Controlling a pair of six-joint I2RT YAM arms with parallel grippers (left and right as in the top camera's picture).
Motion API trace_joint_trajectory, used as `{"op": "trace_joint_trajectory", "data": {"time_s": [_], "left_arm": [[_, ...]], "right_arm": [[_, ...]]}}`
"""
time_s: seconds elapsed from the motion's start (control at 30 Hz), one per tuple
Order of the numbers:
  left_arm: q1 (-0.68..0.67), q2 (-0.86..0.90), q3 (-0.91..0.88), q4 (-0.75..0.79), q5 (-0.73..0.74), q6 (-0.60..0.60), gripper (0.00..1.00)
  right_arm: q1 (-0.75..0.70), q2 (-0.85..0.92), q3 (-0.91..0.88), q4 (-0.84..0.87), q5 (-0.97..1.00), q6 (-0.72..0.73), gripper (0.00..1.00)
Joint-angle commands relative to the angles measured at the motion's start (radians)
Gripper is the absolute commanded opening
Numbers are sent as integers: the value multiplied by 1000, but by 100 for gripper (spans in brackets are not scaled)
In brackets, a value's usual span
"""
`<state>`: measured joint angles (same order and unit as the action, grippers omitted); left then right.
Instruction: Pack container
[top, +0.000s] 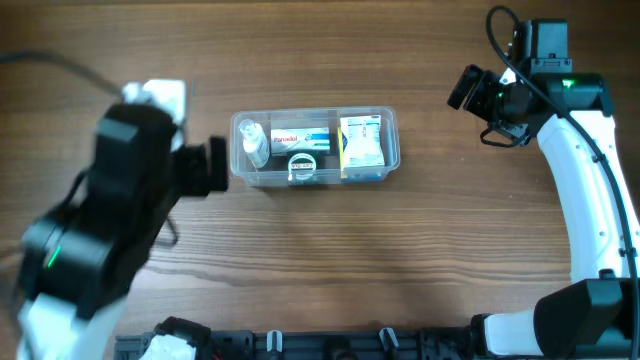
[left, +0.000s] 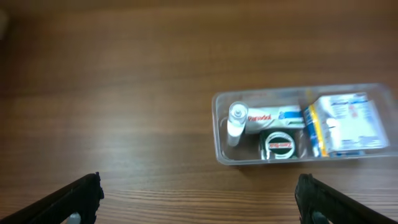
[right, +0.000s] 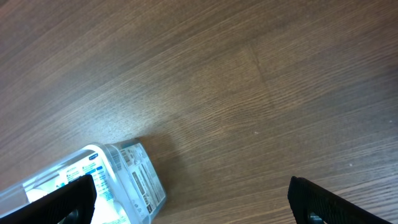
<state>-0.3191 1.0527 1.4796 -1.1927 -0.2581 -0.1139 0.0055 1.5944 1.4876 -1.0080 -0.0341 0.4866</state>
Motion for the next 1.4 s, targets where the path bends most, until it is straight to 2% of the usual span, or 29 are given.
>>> {"op": "trace_joint_trajectory", "data": {"time_s": [0.0, 0.2, 0.53, 0.67, 0.73, 0.87, 1.13, 1.37], "left_arm": [[1, -115, 15, -6, -13, -5, 100], [1, -252, 15, -6, -13, -5, 100], [10, -304, 12, -41, -8, -6, 100], [69, -332, -16, -23, 93, -6, 100], [106, -364, -63, 40, 124, -6, 100], [170, -472, -238, 261, 146, -6, 100], [193, -690, -670, 719, 153, -5, 100], [193, -724, -970, 1091, 163, -6, 100]], "right_arm": [[1, -20, 9, 3, -13, 12, 100], [1, -20, 9, 3, -13, 12, 100], [1, -20, 9, 3, -13, 12, 100], [1, -20, 9, 3, -13, 12, 100], [1, -20, 9, 3, -13, 12, 100], [1, -20, 9, 3, -13, 12, 100], [1, -20, 9, 3, -13, 12, 100], [1, -20, 9, 3, -13, 12, 100]]}}
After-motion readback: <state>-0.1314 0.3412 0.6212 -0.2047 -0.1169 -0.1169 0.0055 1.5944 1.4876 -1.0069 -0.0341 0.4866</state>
